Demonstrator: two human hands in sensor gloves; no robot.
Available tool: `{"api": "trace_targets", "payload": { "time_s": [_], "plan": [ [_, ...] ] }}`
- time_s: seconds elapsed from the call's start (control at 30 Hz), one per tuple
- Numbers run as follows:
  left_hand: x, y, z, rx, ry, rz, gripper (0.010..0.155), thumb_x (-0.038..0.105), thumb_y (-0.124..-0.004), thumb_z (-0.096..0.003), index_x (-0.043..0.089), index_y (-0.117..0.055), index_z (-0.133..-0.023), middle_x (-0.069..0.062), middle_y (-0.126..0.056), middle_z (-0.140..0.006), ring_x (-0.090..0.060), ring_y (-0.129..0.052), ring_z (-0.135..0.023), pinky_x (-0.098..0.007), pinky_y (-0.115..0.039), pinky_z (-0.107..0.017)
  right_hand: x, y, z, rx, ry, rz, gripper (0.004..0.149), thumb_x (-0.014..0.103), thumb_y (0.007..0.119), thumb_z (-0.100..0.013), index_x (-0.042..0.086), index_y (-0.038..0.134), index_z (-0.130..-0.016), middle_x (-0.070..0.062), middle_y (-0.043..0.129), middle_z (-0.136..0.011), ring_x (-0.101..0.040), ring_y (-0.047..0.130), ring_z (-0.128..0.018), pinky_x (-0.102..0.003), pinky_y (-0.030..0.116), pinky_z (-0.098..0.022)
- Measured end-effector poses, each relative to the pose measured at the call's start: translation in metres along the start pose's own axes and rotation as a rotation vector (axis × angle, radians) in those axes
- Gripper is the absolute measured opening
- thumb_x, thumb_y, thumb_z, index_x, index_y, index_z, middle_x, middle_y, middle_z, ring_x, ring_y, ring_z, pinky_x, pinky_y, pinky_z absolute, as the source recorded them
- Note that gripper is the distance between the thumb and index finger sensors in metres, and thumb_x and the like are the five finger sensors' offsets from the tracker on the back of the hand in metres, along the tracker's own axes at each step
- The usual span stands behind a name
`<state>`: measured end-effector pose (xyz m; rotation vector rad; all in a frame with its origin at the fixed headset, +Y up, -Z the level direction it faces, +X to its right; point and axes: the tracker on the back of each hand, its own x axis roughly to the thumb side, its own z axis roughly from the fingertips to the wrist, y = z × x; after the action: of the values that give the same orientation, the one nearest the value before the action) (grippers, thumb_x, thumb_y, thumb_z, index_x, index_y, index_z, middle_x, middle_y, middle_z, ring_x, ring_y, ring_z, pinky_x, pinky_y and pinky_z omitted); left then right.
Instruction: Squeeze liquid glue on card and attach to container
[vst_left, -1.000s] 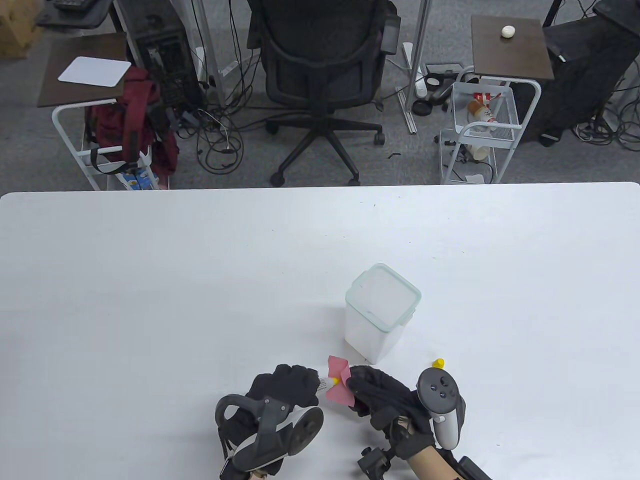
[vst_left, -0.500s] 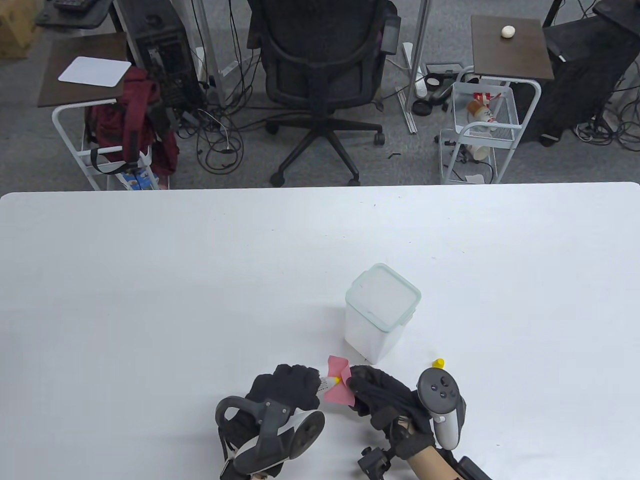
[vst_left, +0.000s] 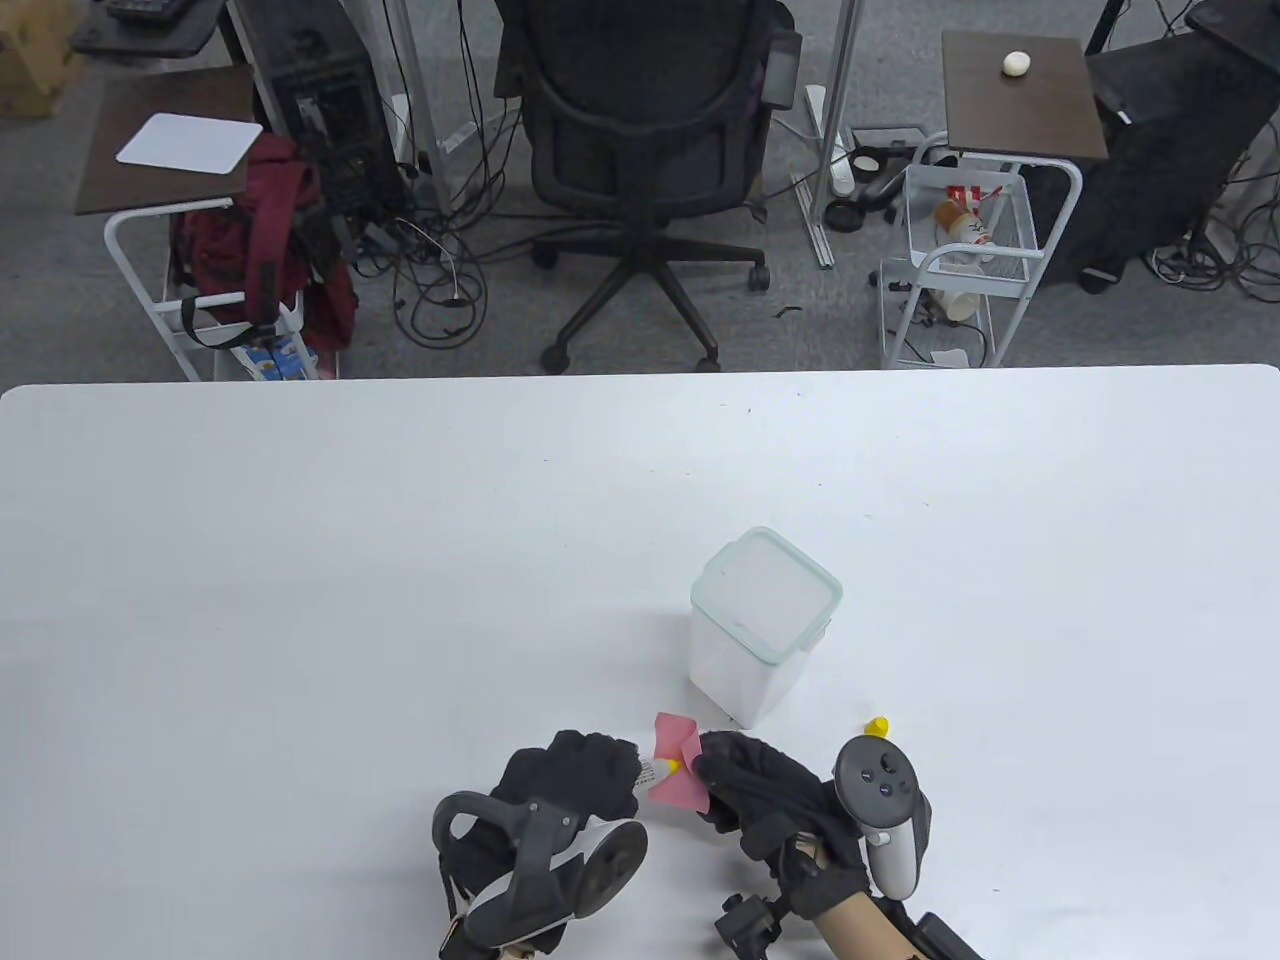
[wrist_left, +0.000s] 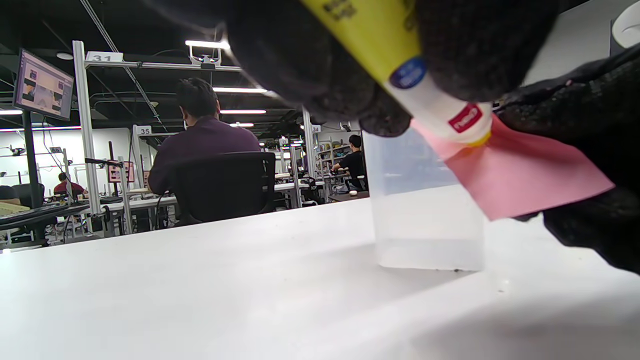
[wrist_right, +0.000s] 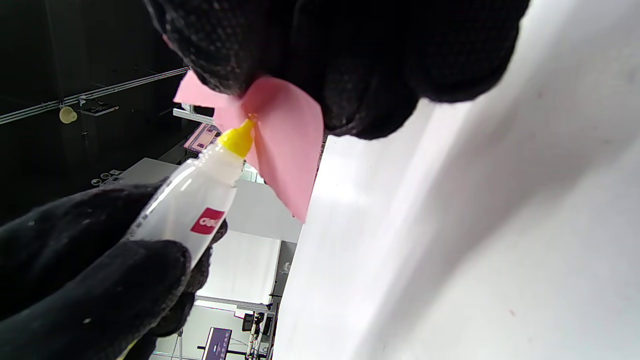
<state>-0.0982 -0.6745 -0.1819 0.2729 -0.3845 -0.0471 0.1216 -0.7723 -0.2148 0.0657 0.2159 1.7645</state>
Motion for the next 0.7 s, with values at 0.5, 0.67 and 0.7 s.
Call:
{"api": "trace_targets", "payload": {
  "time_s": [0.5,0.67,0.7],
  "plan": [
    [-0.0006,-0.0004,-0.0011,-0.044,-0.012,0.01,0.053,0.051,-0.083,-0.0301,0.029,-0.095,-0.077,0.003,-0.098,-0.066,-0.018,-0.093,-0.045,-0.032,-0.08,-0.037,0.0004,-0.0026,0.0,-0.01,0.0,-0.005,0.037,0.039,0.073,-0.056,0.015,0.082,-0.083,-0.008,0.091,-0.075,-0.023,0.095,-0.052,-0.037,0.084,-0.04],
    [-0.0009,-0.0007,-0.0009,-0.035,-0.008,0.015,0.053,0.051,-0.083,-0.0301,0.029,-0.095,-0.077,0.004,-0.098,-0.066,-0.018,-0.093,-0.045,-0.032,-0.08,-0.037,0.0003,-0.0022,0.0001,-0.009,-0.001,-0.003,0.037,0.039,0.073,-0.056,0.015,0.082,-0.083,-0.008,0.091,-0.075,-0.022,0.095,-0.052,-0.037,0.084,-0.04],
    [-0.0016,-0.0008,-0.0013,-0.034,-0.003,0.019,0.053,0.051,-0.083,-0.0302,0.029,-0.095,-0.077,0.004,-0.098,-0.066,-0.018,-0.093,-0.045,-0.032,-0.08,-0.037,0.0002,-0.002,0.0001,-0.008,-0.002,-0.001,0.037,0.039,0.074,-0.056,0.015,0.082,-0.083,-0.008,0.091,-0.075,-0.022,0.095,-0.052,-0.037,0.084,-0.04]
  ]
}}
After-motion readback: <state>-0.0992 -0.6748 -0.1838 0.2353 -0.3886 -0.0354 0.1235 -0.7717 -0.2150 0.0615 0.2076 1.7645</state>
